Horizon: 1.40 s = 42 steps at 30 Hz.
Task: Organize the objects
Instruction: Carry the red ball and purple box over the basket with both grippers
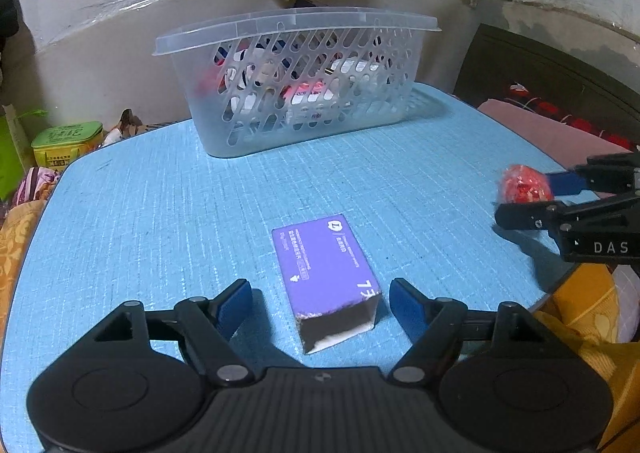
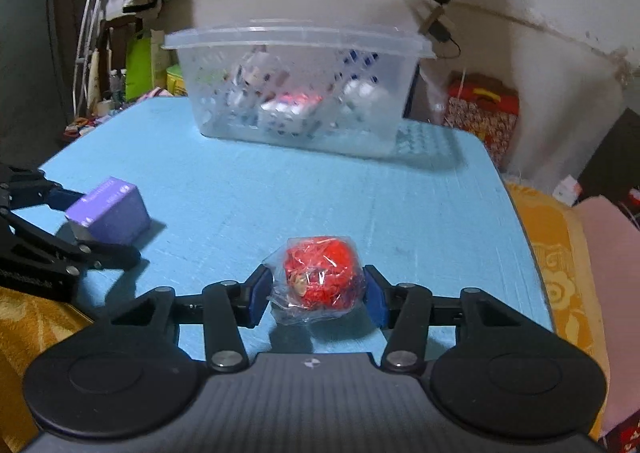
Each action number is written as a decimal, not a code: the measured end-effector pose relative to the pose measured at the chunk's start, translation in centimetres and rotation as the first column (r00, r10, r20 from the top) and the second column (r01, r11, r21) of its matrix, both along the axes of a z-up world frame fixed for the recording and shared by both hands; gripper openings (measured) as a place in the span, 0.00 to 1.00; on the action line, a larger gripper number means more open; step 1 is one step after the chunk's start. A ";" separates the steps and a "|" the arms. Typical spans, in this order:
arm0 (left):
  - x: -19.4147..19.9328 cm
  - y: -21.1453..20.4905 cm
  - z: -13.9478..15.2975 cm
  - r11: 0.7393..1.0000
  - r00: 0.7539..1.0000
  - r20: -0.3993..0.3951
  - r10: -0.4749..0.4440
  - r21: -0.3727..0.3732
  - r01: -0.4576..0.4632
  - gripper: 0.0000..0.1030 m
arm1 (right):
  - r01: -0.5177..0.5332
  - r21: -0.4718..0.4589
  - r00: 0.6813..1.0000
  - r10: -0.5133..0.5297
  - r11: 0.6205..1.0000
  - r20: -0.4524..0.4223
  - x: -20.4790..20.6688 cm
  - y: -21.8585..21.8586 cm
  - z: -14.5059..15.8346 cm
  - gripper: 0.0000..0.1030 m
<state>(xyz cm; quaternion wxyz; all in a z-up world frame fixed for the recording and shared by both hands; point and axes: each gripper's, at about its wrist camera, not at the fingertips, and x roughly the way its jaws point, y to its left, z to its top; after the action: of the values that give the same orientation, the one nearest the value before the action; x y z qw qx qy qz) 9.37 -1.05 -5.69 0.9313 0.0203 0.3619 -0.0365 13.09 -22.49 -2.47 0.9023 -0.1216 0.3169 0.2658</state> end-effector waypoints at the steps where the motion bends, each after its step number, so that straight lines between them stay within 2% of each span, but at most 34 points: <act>1: 0.1 -0.1 0.0 1.000 1.000 0.001 0.003 0.000 -0.003 0.78 | 0.000 -0.005 1.000 0.000 1.000 -0.003 0.1 0.0 -0.1 0.52; 3: 0.1 -0.2 0.0 1.000 1.000 0.003 0.005 0.007 -0.005 0.76 | -0.005 -0.013 1.000 0.005 1.000 -0.014 0.1 0.1 -0.4 0.52; 5: 0.1 -0.2 0.1 1.000 1.000 0.007 -0.002 -0.003 0.002 0.62 | -0.013 -0.018 1.000 0.013 1.000 -0.014 0.0 0.1 -0.5 0.52; 6: 0.1 -0.2 0.2 1.000 1.000 0.005 -0.013 -0.014 0.013 0.47 | -0.016 -0.022 1.000 0.016 1.000 -0.011 -0.1 0.2 -0.4 0.51; 11: -0.5 0.0 1.1 1.000 0.999 0.046 0.001 0.002 -0.001 0.47 | -0.039 -0.021 0.999 0.040 0.999 0.023 -0.8 0.4 -0.1 0.49; 17: -0.8 0.7 2.5 1.000 0.995 0.097 0.004 -0.023 -0.002 0.47 | -0.053 0.031 0.997 0.051 0.998 0.049 -1.4 0.6 1.1 0.49; 23: -0.5 1.1 3.8 1.000 0.991 0.135 -0.004 -0.013 0.005 0.47 | -0.047 0.071 0.993 0.039 0.996 0.109 -1.6 0.6 2.1 0.49; 29: -0.4 1.3 5.7 1.000 0.978 0.209 -0.013 -0.014 0.016 0.47 | -0.029 0.156 0.988 0.005 0.987 0.154 -1.6 -0.4 3.8 0.49; 34: -0.5 1.5 6.1 1.000 0.975 0.224 -0.016 -0.023 0.022 0.47 | -0.024 0.200 0.984 -0.012 0.979 0.179 -1.8 -0.9 4.8 0.49; 42: -0.9 2.0 6.4 0.999 0.971 0.239 0.000 -0.045 0.011 0.47 | -0.009 0.218 0.981 -0.034 0.976 0.192 -1.9 -1.0 5.5 0.49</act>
<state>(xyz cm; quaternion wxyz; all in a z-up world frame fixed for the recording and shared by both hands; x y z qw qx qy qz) 8.51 0.98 0.73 0.9682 0.0041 0.2460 -0.0447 11.15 -23.50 3.04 0.9385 -0.0455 0.1969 0.2799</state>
